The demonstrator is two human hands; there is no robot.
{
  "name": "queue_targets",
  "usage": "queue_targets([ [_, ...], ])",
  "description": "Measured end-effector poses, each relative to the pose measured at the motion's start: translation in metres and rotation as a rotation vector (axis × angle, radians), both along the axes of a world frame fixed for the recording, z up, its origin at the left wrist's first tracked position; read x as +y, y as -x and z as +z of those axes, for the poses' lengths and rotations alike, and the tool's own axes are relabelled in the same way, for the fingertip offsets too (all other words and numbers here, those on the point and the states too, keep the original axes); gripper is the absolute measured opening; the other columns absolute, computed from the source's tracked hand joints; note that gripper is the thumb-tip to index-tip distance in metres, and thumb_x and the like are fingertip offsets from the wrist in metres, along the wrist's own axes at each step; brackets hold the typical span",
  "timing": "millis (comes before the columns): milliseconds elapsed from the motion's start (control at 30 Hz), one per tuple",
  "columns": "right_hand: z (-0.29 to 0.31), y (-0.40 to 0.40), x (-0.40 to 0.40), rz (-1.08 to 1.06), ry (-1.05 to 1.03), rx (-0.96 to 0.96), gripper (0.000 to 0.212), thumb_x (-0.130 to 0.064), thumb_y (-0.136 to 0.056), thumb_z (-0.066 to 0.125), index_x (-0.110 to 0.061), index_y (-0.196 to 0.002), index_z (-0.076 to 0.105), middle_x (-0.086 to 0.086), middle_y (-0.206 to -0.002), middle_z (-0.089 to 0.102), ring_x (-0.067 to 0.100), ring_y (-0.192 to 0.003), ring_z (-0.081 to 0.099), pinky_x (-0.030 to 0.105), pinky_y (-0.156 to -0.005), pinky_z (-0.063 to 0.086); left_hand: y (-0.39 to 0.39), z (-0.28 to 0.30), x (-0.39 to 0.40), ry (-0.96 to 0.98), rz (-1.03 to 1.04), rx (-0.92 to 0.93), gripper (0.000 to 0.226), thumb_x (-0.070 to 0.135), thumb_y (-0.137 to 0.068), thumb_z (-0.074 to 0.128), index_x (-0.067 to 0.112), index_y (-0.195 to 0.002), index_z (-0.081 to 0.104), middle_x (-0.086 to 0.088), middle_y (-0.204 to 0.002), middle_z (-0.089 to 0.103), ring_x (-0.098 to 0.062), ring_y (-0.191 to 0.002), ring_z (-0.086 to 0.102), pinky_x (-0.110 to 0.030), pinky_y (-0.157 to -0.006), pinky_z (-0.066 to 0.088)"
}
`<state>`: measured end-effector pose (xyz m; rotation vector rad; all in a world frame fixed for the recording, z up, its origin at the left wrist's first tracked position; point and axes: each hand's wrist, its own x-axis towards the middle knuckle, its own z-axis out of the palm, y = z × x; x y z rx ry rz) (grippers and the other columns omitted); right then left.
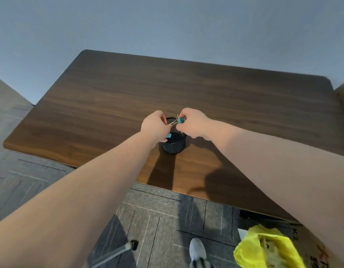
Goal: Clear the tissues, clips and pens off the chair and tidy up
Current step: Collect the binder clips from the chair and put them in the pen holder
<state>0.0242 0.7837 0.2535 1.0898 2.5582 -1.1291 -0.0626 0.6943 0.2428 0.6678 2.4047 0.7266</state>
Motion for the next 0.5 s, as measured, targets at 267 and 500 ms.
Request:
queue_targets([
  [267,0.004,0.014,0.004,0.02,-0.057,-0.056,0.028,-0.022,-0.09,0.056,-0.007,-0.114,0.053,0.009,-0.098,0.058,0.023,-0.076,0.053,0.027,-0.055,0.043,0.004,-0.002,0.008,0.035,-0.006,0.017,0.01,0.017,-0.09,0.052,0.013,-0.085,0.044,-0.008,-0.095,0.059,-0.019,-0.053,0.062,-0.021,-0.042,0.042],
  [500,0.009,0.023,-0.01,0.013,-0.093,-0.143,0.019,-0.016,-0.088,0.053,-0.008,-0.105,0.051,0.007,-0.088,0.053,0.015,-0.052,0.044,0.025,-0.041,0.031,0.004,0.002,0.006,0.054,0.0,-0.055,0.006,0.011,-0.088,0.049,0.012,-0.092,0.045,-0.008,-0.104,0.057,-0.025,-0.064,0.068,-0.021,-0.041,0.048],
])
